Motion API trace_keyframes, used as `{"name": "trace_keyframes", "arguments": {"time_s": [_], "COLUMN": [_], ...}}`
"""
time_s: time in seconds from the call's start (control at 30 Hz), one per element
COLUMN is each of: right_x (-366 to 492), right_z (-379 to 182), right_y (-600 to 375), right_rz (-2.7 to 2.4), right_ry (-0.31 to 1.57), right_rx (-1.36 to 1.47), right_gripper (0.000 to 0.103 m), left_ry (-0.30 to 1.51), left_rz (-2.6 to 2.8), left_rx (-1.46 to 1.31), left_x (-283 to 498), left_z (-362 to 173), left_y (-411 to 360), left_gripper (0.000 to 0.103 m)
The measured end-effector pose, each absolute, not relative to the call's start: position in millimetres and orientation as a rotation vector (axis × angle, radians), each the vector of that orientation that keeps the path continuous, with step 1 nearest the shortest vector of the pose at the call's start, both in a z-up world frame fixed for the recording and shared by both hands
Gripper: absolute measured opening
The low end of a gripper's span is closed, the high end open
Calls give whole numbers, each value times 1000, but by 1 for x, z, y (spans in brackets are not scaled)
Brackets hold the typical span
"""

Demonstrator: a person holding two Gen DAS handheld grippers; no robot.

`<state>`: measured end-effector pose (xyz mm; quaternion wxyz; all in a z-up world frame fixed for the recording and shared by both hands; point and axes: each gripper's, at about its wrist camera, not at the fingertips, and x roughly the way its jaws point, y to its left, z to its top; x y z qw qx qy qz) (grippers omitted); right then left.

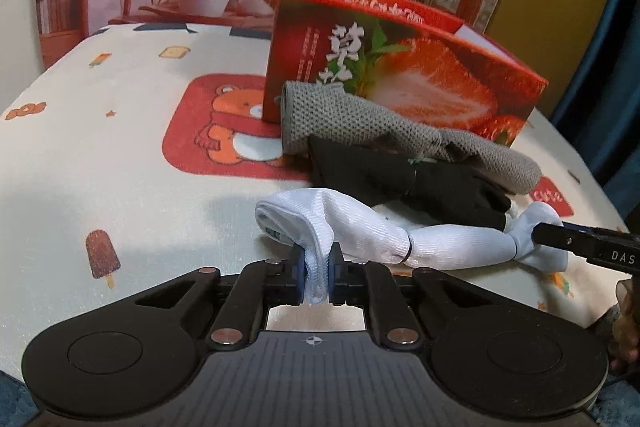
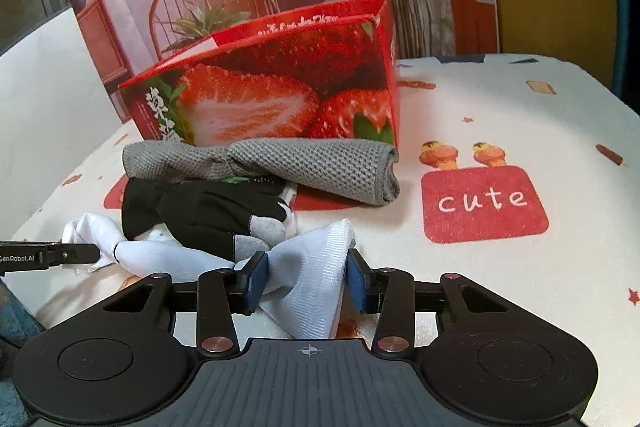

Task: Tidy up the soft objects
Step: 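Lift the white satin cloth with both tools over the red box, then lower the white cloth into the box and open both tools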

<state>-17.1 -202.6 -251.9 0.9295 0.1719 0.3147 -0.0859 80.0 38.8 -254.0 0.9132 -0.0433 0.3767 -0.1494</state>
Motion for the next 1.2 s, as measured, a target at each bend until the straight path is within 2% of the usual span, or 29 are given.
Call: {"name": "trace_keyframes", "arguments": {"time_s": [0.1, 0.4, 0.8, 1.0, 1.2], "right_x": [-20, -22, 31, 77, 113], "right_z": [-245, -201, -132, -119, -131], "right_y": [-203, -211, -244, -262, -274], "right_rz": [-169, -148, -136, -143, -149], "right_ry": [613, 485, 363, 397, 480], "right_rx": [354, 333, 300, 215, 184], "right_gripper": [33, 33, 33, 33, 33], "left_ry": [741, 610, 500, 536, 640], "left_rz": [-313, -334, -345, -349, -353], "left_rx": [-84, -83, -64, 4, 69], "left_x": [77, 76, 132, 177, 214], "left_z": [-245, -194, -126, -116, -128], "left_y": [38, 41, 18, 4, -7], "left_gripper": [11, 11, 12, 12, 12]}}
